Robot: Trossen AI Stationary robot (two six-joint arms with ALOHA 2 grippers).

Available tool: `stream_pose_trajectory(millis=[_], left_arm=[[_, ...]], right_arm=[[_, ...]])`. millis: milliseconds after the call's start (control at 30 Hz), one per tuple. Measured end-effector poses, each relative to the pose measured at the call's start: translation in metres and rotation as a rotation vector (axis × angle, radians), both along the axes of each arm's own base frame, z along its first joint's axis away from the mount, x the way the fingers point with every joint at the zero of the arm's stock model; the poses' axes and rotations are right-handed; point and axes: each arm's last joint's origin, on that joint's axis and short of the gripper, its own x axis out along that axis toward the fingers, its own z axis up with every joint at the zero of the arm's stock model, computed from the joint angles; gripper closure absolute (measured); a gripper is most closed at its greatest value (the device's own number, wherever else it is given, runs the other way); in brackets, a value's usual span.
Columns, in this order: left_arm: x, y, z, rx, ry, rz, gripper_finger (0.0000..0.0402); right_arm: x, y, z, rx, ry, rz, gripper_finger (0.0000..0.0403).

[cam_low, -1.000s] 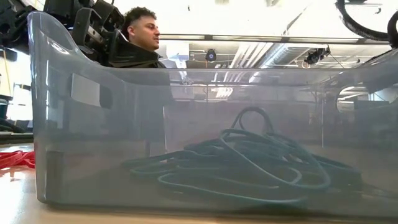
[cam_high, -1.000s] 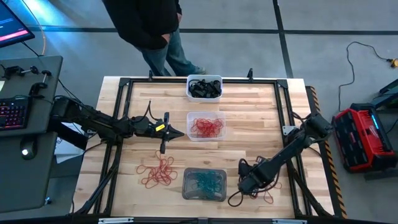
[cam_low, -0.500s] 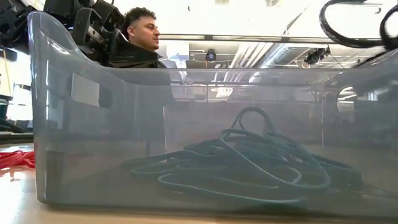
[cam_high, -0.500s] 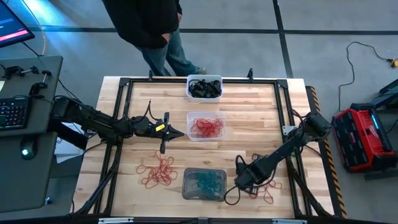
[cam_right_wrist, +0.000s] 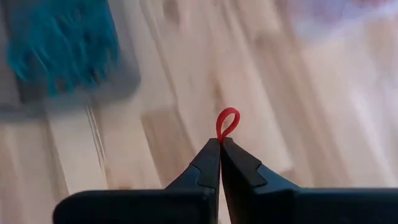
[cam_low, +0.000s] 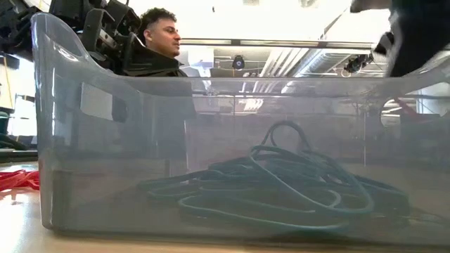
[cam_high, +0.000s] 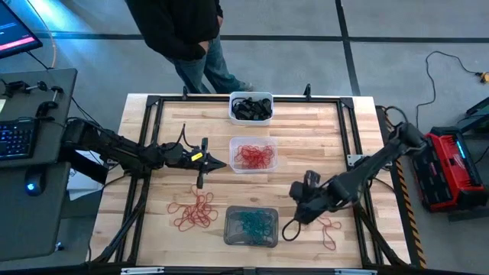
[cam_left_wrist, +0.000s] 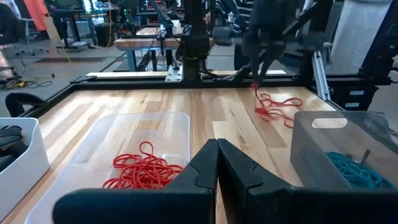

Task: Sort rubber bands into baskets
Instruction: Put the red rubber band into the transparent bin

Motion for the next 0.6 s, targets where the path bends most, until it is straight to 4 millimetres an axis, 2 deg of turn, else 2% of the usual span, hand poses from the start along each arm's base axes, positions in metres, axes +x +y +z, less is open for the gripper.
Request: stream_pose_trajectory(millis=[267,600], left_arm=[[0.000,0.000,0.000,-0.007,0.000,0.001,0.0401],[0.000,0.000,0.000,-0.008,0.000,0.001,0.0401]], right_arm=[[-0.004,-0.009,0.027,-0.112,-0.207,0.000,0.0402],[-0.003,-0.012,0.034,-0.268,-0.343,-0.086,0.0403]])
